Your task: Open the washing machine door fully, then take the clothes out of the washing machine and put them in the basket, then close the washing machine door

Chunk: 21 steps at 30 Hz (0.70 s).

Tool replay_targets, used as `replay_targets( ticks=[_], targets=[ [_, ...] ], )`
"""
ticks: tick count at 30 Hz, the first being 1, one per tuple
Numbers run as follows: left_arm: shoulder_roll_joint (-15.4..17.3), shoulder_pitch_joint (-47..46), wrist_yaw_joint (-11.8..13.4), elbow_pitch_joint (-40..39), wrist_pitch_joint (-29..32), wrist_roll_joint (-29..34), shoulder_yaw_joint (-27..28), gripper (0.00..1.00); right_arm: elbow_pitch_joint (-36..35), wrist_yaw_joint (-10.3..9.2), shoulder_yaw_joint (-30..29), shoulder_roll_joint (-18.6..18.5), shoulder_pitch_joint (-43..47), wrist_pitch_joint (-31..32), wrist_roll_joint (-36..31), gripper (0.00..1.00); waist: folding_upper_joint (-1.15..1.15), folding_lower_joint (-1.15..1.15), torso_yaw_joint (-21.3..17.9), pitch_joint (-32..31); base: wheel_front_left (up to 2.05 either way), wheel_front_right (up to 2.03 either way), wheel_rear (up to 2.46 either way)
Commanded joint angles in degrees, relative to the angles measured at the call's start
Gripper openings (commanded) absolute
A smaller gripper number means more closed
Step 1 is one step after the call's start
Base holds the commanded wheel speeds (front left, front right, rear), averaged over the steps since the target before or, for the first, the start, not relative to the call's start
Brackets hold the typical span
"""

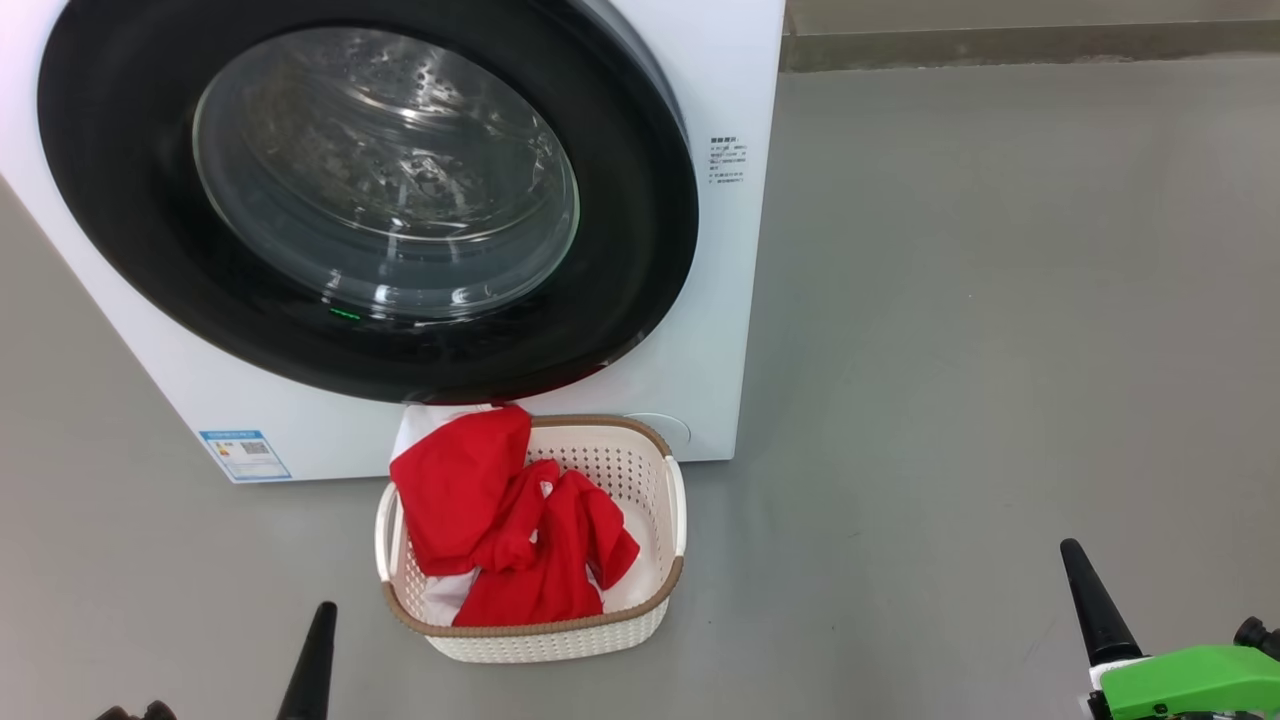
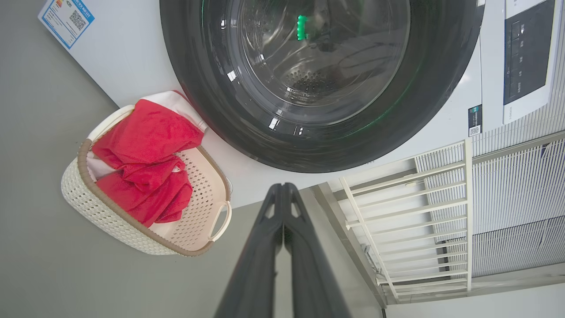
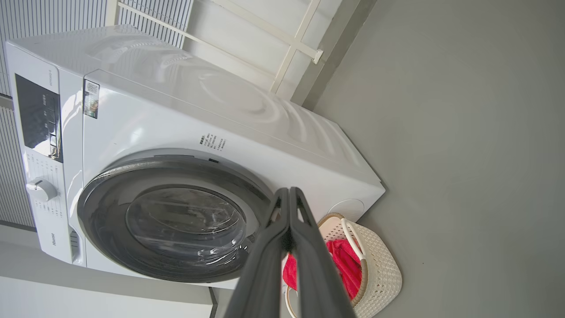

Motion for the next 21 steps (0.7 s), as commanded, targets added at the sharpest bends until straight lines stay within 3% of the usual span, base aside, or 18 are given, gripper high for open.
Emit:
replay_targets(
  ticks=[1,21],
  targets=[
    [0.47,-2.47,-0.29,-1.64,0.41,-1.55,1.81,0.00,-1.70,-0.03,0.58,-0.64,-2.89,0.44,1.54,0.00,0.00,0.00,-0.07,0.02,0.00,0.00,0.00],
    [0.19,-4.34,-0.35,-1.94,3.63,-12.56,3.09,0.00,-2.02,-0.04,0.28,-0.54,-5.76,3.64,10.86,0.00,0.00,0.00,-0.99,0.22,0.00,0.00,0.00]
  ],
)
